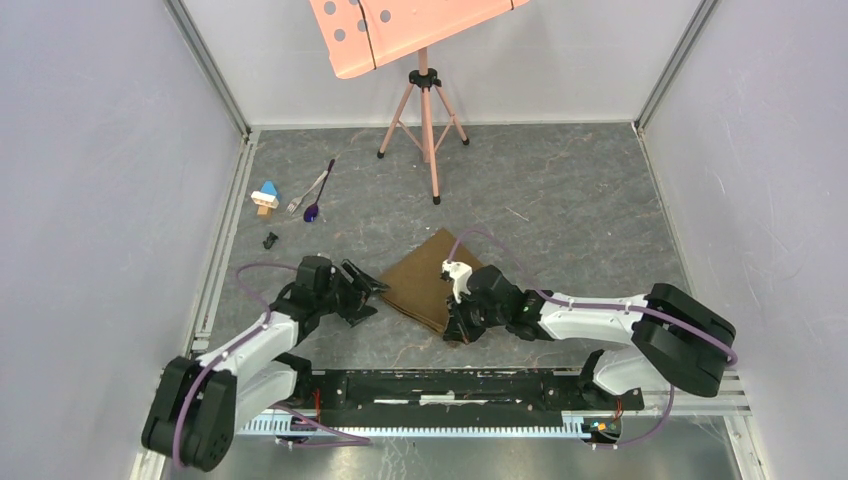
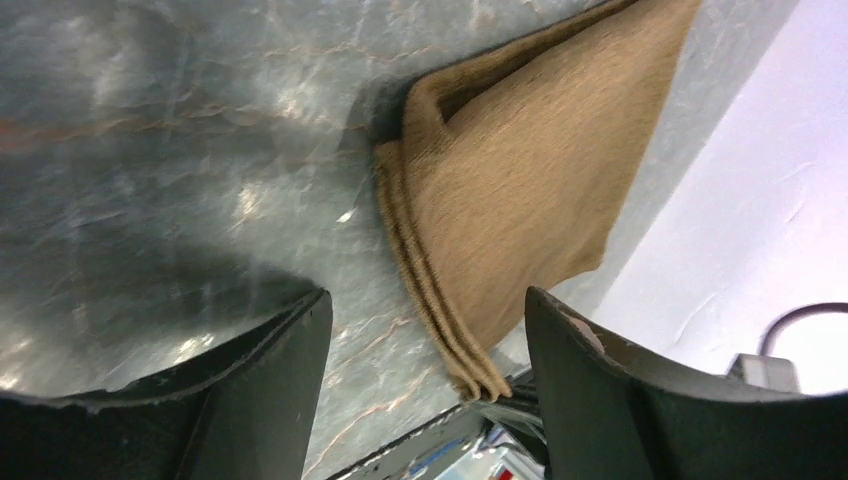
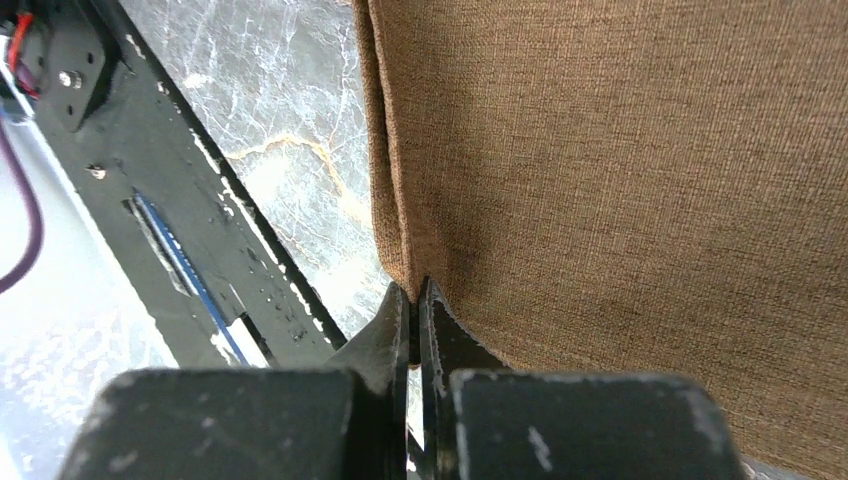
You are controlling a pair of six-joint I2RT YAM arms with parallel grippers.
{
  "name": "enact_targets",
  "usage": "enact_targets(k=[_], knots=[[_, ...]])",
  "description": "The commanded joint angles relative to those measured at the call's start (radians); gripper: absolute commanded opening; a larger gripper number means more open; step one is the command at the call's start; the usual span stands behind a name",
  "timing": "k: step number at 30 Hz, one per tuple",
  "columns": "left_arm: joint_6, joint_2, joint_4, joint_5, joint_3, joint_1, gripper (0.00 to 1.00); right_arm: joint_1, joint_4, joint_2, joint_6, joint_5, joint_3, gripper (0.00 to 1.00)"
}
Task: Fold the napkin into a case and place the utensils inside
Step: Pick up the lower triangle-folded napkin from the center of the board.
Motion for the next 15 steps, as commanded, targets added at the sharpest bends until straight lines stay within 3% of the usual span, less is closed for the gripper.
enact_targets(k=[1,4,8,15], knots=[[-0.119,0.103,0.266,0.076,-0.005,0.006,0.76,-0.043,0.157,-0.032,0.058,-0.122,-0.05,0.0],[-0.13,0.178,0.323,0.084,0.003,0.006,0.71,-0.073,0.177,-0.035,0.068,-0.141,-0.075,0.0],[-0.143,0.253,0.371,0.098,0.005,0.005,0.56,-0.095,0.184,-0.039,0.064,-0.153,-0.08,0.0],[-0.097,0.216,0.32,0.032,0.013,0.005,0.3,-0.112,0.193,-0.027,0.052,-0.181,-0.078,0.0]])
